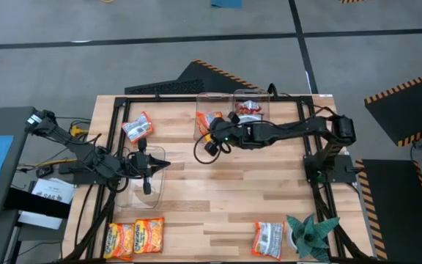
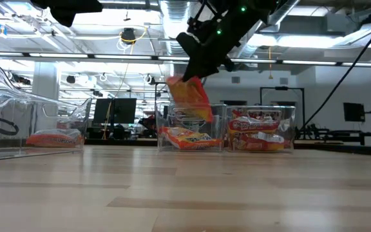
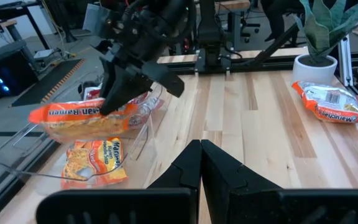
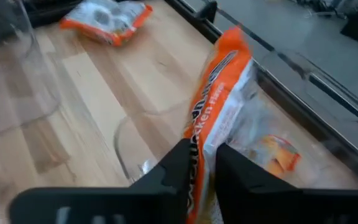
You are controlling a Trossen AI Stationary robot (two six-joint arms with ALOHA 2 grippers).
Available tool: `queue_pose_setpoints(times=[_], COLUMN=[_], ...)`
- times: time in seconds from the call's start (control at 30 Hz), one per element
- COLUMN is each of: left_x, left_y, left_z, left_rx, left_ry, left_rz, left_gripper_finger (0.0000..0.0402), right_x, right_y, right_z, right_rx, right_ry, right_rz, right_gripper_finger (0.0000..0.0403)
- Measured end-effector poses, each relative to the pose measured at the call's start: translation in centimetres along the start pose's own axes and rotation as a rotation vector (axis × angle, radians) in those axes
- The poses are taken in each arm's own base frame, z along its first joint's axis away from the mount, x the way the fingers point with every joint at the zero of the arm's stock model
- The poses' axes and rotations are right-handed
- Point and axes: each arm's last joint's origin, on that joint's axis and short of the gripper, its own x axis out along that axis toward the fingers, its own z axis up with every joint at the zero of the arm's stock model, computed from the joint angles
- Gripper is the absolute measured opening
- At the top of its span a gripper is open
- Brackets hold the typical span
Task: Sort Maruchan noodles
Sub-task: Put the orange noodle pack into the top left transparent bin
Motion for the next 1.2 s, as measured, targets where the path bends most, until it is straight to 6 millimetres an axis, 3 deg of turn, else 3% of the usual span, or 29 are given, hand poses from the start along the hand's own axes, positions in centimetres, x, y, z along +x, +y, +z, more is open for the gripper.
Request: queue_pose_setpoints(times=[0.33,0.47,0.6,0.87,1.0,1.1,1.2], left_x=[0.0,0.0,0.0,0.0,0.1,0.7,1.6], left_y=[0.0,0.0,0.0,0.0,0.1,1.1,3.7], left_z=[-0.1,-0.2,-0.2,-0.2,-0.3,0.4,2.0], left_rx=[0.003,-0.004,-0.004,-0.004,0.027,0.041,-0.006], left_ry=[0.005,0.016,0.017,0.017,0.027,-0.016,0.000], left_rz=[0.000,0.001,0.001,0.007,0.014,0.104,0.252], left_gripper_finger=[0.0000,0.0000,0.0000,0.0000,0.0000,0.0000,0.0001], right_x=[-2.6,-3.6,-5.3,-11.0,-13.0,-13.5,-13.3], right_y=[-0.3,-0.1,-0.8,-3.6,-4.0,-4.2,-4.2], right_z=[-0.3,-1.0,-1.7,-5.9,-7.8,-8.7,-9.3], right_rx=[-0.059,-0.126,-0.133,0.003,0.081,0.124,0.147], right_ry=[0.095,0.138,0.118,-0.001,-0.117,-0.175,-0.202], right_rz=[-0.009,-0.082,-0.108,-0.047,0.055,0.100,0.115], right_gripper_finger=[0.0202,0.0234,0.0238,0.0235,0.0234,0.0234,0.0234])
